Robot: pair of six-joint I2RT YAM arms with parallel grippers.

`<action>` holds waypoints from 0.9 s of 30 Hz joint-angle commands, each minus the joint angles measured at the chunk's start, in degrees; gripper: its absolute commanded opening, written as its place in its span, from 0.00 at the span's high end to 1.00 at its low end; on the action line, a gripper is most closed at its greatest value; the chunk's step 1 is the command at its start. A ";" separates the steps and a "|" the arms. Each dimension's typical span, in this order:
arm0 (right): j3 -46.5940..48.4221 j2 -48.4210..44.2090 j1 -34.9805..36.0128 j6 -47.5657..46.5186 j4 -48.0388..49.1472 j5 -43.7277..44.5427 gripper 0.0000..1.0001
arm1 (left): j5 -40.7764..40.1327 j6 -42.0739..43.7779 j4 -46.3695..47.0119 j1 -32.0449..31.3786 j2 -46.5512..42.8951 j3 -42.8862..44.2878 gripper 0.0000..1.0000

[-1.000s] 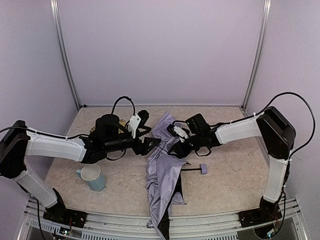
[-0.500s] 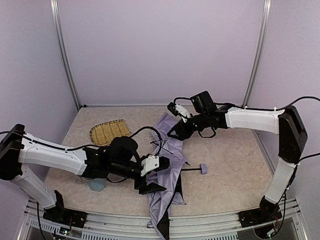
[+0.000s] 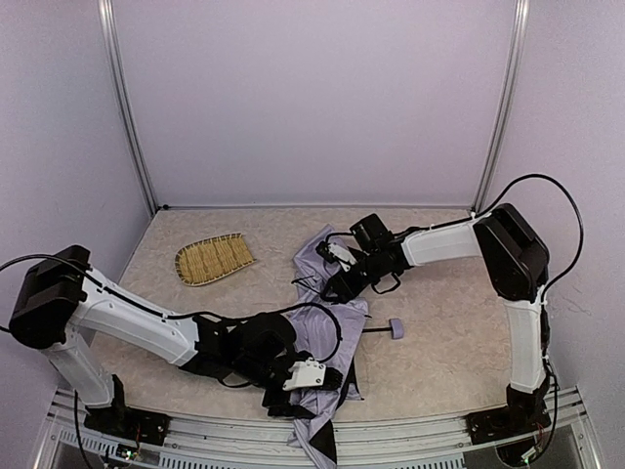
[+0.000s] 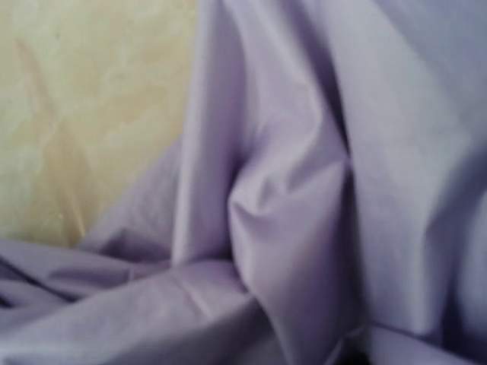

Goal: Put away the umbrella

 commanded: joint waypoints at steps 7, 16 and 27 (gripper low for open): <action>-7.07 -0.58 0.97 0.17 0.51 -3.87 0.44 | -11.75 -0.21 10.15 -0.61 -2.94 -0.14 0.79; -11.23 -2.34 3.81 -1.94 -0.07 -10.68 0.44 | -10.17 -3.97 17.71 6.45 -12.16 0.41 1.00; -14.19 -5.46 4.12 -3.49 -0.43 -17.32 0.44 | -13.71 -11.59 22.67 19.50 -4.96 6.82 1.00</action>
